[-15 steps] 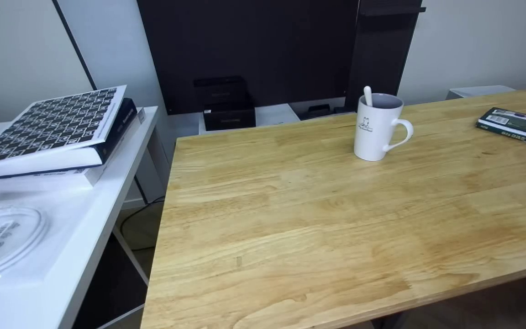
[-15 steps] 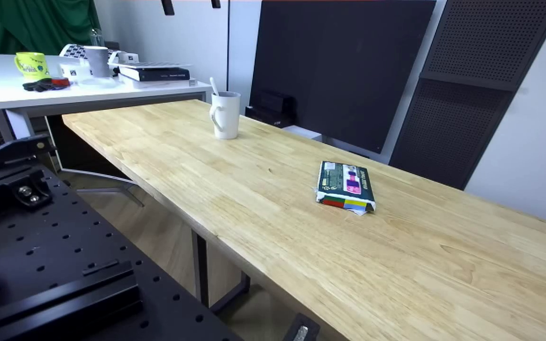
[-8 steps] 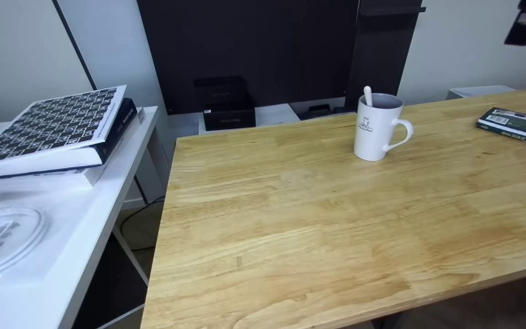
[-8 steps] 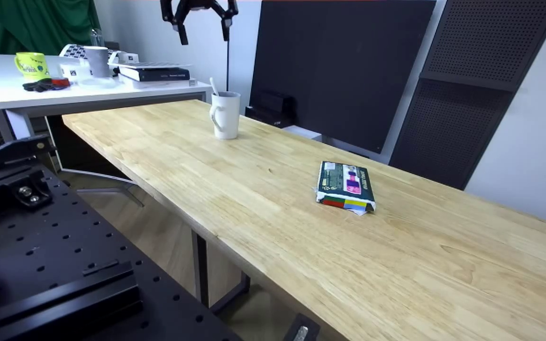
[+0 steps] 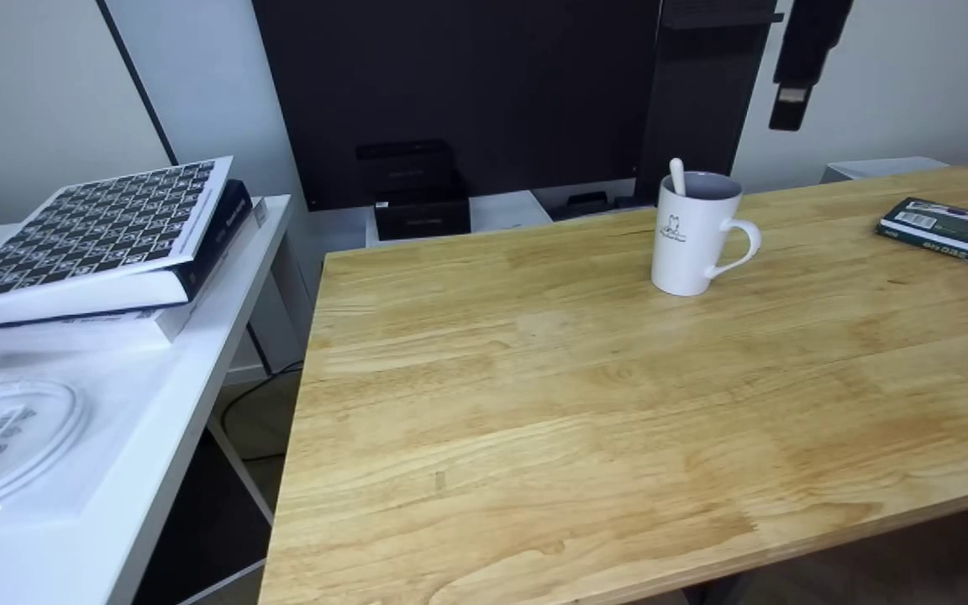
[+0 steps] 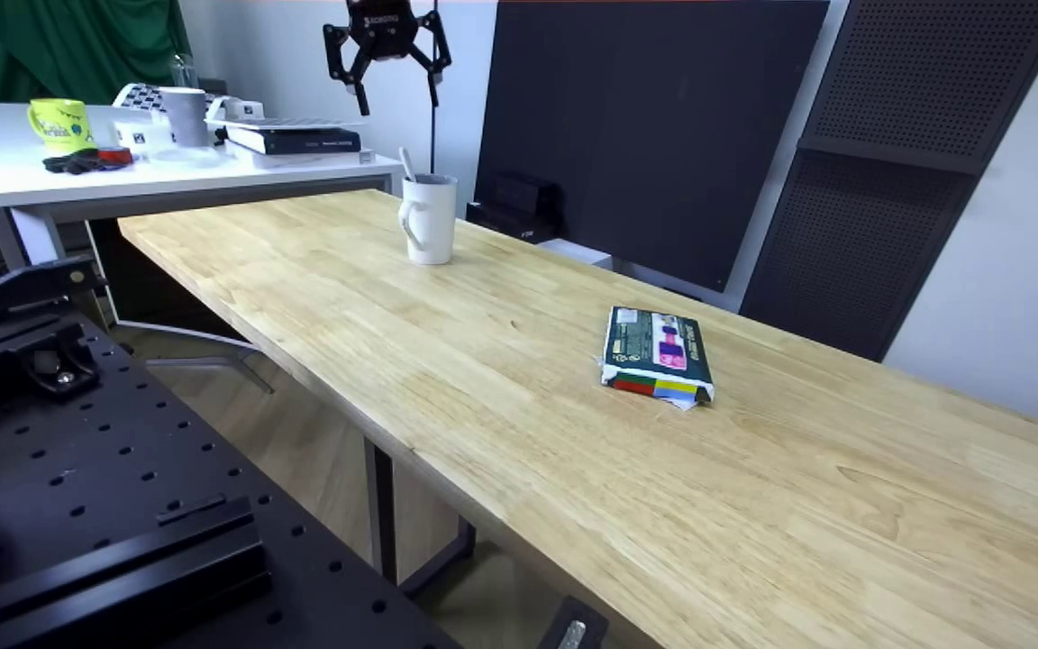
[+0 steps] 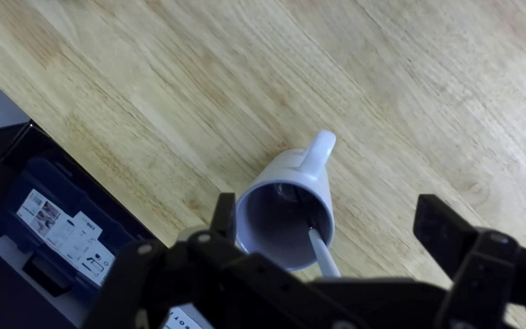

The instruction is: Remove the spoon from the mug and put it on the table

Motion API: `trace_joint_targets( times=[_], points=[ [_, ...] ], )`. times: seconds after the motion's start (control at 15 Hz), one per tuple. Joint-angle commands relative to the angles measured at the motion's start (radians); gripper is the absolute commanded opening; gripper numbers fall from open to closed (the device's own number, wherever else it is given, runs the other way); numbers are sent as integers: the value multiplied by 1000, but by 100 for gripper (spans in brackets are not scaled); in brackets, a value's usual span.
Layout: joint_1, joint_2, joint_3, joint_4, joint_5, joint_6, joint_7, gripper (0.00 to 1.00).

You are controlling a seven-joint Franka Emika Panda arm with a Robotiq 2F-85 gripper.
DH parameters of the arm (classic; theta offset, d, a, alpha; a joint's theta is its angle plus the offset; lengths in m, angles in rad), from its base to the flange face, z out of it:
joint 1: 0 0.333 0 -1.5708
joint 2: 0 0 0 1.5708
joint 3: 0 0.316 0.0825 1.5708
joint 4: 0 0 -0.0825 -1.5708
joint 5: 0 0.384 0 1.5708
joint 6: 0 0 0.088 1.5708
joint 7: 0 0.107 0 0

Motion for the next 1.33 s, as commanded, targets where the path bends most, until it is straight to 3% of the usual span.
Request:
trace_joint_targets(
  times=[0.0,0.73,1.27],
  points=[
    [59,124,-32,153,-42,-56,-42,100],
    [126,335,-54,377,-70,-55,-242,100],
    [164,381,-81,444,-108,-87,-289,100]
  ],
)
